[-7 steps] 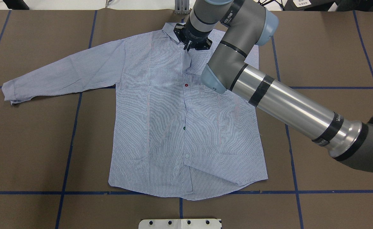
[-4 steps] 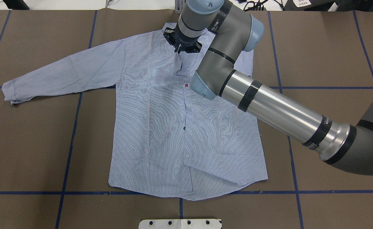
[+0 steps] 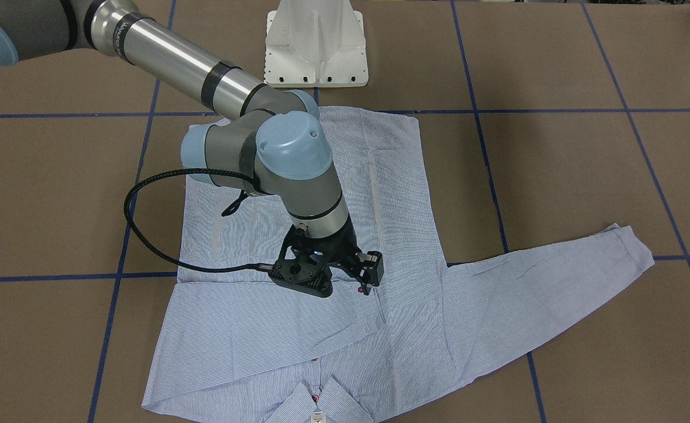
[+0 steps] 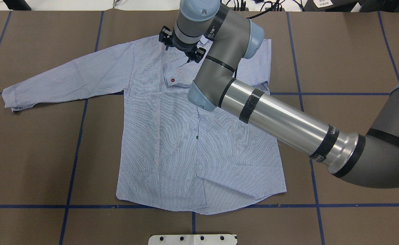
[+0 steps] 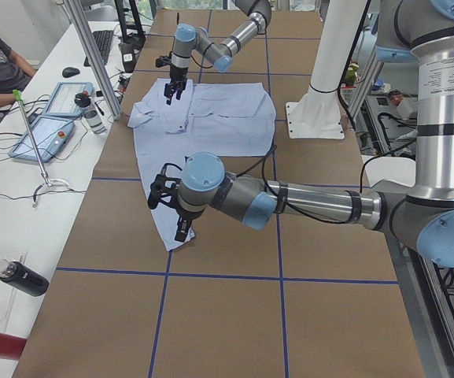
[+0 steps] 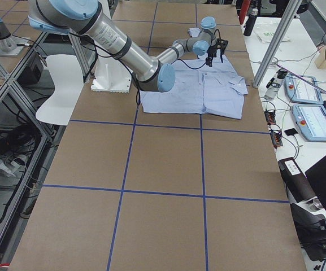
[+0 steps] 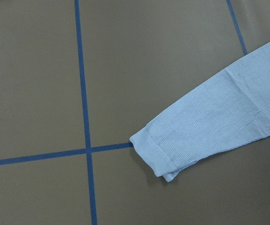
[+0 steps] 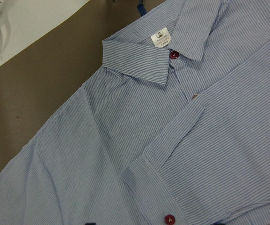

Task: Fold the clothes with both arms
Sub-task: 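Carry the grasped sleeve with the right gripper across toward the collar, then release the sleeve with the right gripper while the left gripper grasps the other cuff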

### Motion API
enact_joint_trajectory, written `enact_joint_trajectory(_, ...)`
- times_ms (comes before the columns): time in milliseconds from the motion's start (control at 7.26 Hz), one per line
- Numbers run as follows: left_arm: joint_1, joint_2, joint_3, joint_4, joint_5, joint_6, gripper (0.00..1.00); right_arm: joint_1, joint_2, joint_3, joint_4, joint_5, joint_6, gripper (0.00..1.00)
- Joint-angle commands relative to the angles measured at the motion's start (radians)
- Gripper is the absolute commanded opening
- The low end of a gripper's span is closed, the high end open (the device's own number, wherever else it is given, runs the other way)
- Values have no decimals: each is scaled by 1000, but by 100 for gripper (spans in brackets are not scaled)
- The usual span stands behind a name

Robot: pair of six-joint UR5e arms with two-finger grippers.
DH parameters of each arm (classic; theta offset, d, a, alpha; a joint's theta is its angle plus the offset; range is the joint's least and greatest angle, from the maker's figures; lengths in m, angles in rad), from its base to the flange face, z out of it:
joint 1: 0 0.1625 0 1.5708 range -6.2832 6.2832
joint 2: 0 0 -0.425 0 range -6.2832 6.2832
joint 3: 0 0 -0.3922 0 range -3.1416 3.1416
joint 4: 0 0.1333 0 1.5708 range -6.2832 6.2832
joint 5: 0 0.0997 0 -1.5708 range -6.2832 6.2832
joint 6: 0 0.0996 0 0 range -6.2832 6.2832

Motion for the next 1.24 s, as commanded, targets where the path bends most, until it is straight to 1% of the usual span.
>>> enact_joint_trajectory(0, 109, -81, 67, -55, 39, -66, 99, -1, -57, 129, -20, 25, 53, 100)
enact_joint_trajectory(138, 122, -80, 124, -127, 91, -73, 99, -1, -135, 228, -25, 33, 53, 100)
enact_joint_trajectory(275, 125, -91, 211, -208, 95, -87, 98, -1, -183, 282, -31, 36, 53, 100)
enact_joint_trajectory(413, 175, -130, 318, -330, 105, -95, 97, 0, -244, 355, -31, 38, 51, 100)
enact_joint_trajectory(551, 205, -188, 441, -380, 127, -194, 97, 0, -330, 452, -32, 38, 42, 100)
enact_joint_trajectory(688, 209, -233, 515, -380, 124, -275, 98, 0, -387, 513, -35, 38, 42, 100)
enact_joint_trajectory(826, 243, -268, 584, -382, 126, -299, 98, 0, -449, 563, -34, 36, 39, 100)
enact_joint_trajectory(964, 257, -279, 610, -382, 126, -300, 96, 2, -471, 572, -34, 30, 38, 100)
enact_joint_trajectory(1102, 287, -279, 606, -385, 124, -372, 88, 2, -475, 574, -34, 25, 37, 100)
